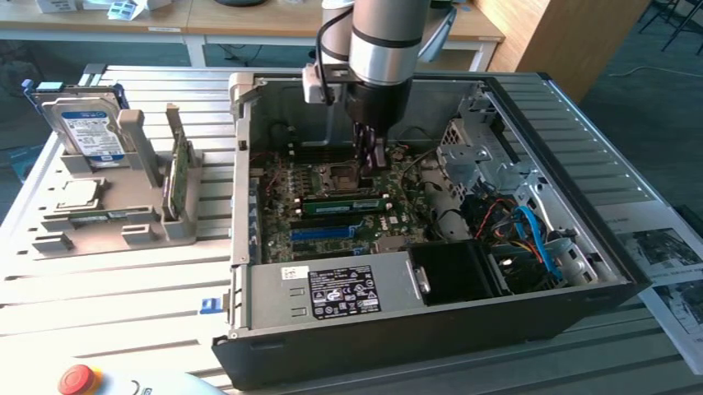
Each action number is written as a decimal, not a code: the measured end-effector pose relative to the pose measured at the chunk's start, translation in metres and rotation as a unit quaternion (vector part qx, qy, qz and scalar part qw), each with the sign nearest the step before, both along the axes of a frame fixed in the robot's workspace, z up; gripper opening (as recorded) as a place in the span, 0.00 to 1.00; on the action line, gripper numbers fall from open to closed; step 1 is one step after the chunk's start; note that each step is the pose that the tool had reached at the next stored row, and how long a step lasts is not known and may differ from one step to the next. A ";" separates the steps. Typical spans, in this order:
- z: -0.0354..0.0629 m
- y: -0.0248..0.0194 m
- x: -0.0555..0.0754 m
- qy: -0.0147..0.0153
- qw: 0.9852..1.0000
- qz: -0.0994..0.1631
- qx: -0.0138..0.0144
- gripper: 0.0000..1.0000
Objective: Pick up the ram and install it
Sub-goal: 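Insert the ram into the slot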
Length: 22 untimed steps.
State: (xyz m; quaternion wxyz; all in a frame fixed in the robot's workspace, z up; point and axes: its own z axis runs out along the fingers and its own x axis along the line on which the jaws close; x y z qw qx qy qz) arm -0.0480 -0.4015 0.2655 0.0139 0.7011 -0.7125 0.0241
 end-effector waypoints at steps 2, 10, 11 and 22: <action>0.0014 0.0000 0.000 0.000 1.000 0.000 0.000 0.19; 0.0071 0.0000 0.000 0.001 1.000 0.000 -0.001 0.19; 0.0079 0.0000 0.000 0.001 1.000 0.000 -0.001 0.19; 0.0169 0.0000 0.000 0.001 1.000 0.000 -0.001 0.19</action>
